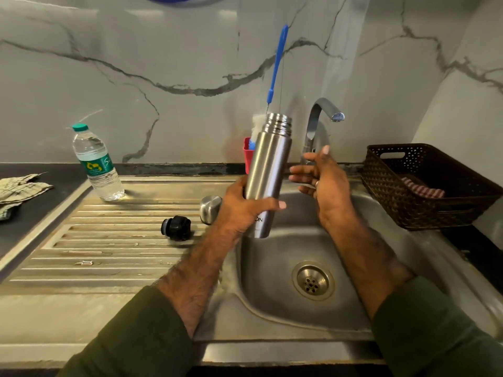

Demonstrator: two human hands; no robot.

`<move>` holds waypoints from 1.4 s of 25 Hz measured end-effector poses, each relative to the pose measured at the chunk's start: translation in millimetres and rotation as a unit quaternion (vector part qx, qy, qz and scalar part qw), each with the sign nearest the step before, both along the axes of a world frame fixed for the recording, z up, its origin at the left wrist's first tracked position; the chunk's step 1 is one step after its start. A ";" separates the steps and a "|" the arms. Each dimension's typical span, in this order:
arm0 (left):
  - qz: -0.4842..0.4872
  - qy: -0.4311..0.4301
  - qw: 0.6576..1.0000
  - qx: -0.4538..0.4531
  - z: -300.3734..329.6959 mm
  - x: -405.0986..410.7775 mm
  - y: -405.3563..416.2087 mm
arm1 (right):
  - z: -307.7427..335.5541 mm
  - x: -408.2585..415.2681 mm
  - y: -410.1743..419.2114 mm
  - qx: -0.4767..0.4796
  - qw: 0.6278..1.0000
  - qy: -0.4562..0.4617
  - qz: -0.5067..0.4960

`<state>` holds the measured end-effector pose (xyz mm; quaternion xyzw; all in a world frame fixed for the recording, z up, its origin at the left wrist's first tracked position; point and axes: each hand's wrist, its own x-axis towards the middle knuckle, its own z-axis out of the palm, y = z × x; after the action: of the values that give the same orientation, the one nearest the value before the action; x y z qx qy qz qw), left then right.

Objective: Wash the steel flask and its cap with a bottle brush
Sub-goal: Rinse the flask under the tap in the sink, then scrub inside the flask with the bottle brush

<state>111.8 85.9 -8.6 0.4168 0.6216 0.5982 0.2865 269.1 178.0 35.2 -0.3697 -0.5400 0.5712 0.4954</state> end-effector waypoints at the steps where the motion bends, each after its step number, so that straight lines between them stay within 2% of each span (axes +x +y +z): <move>1: 0.022 -0.010 1.000 0.016 6.5 -10.4 -1.0 | 1.4 -7.6 5.6 0.014 1.000 -0.020 -0.018; 3: 0.052 -0.026 0.997 0.055 20.1 -30.4 -3.3 | 4.4 -27.7 18.1 0.097 0.988 -0.117 -0.031; 4: 0.063 -0.038 0.994 0.075 25.9 -38.0 -4.7 | 8.8 -40.1 22.7 0.160 0.966 -0.200 -0.027; 5: 0.074 -0.049 0.992 0.090 30.6 -43.3 -6.9 | 15.9 -52.4 24.9 0.232 0.925 -0.299 -0.026; 6: 0.085 -0.062 0.990 0.099 32.1 -47.3 -8.0 | 24.2 -63.2 26.4 0.302 0.865 -0.399 -0.031; 8: 0.091 -0.077 0.987 0.108 29.2 -53.2 -7.9 | 45.4 -80.4 29.7 0.436 0.707 -0.553 -0.066; 10: 0.080 -0.086 0.986 0.121 26.5 -58.7 -6.0 | 68.2 -90.6 34.4 0.541 0.551 -0.626 -0.107; 11: 0.081 -0.082 0.985 0.126 26.3 -61.0 -5.2 | 79.1 -93.1 37.1 0.578 0.491 -0.640 -0.124; 13: 0.086 -0.069 0.985 0.129 27.4 -63.6 -4.5 | 95.6 -95.7 46.2 0.614 0.393 -0.669 -0.144; 16: 0.087 -0.062 0.986 0.132 26.2 -67.7 -2.7 | 111.9 -99.1 58.0 0.602 0.289 -0.726 -0.165; 18: 0.089 -0.060 0.985 0.135 23.2 -72.0 -1.4 | 116.5 -101.5 64.2 0.592 0.249 -0.747 -0.174; 24: 0.090 -0.068 0.984 0.141 24.9 -76.3 1.2 | 130.1 -106.1 63.8 0.615 0.217 -0.741 -0.158; 28: 0.090 -0.059 0.983 0.146 26.8 -75.2 1.6 | 156.1 -108.5 63.3 0.635 0.174 -0.731 -0.181; 31: 0.084 -0.055 0.983 0.152 27.7 -74.2 2.2 | 167.5 -110.3 65.6 0.649 0.176 -0.716 -0.185; 35: 0.085 -0.045 0.984 0.148 28.9 -72.2 3.5 | 136.8 -113.4 64.4 0.612 0.166 -0.754 -0.172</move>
<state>39.5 89.3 20.3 0.3726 0.5459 0.7238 0.1979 155.7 242.4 172.1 -0.2816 -0.7493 -0.5994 0.0000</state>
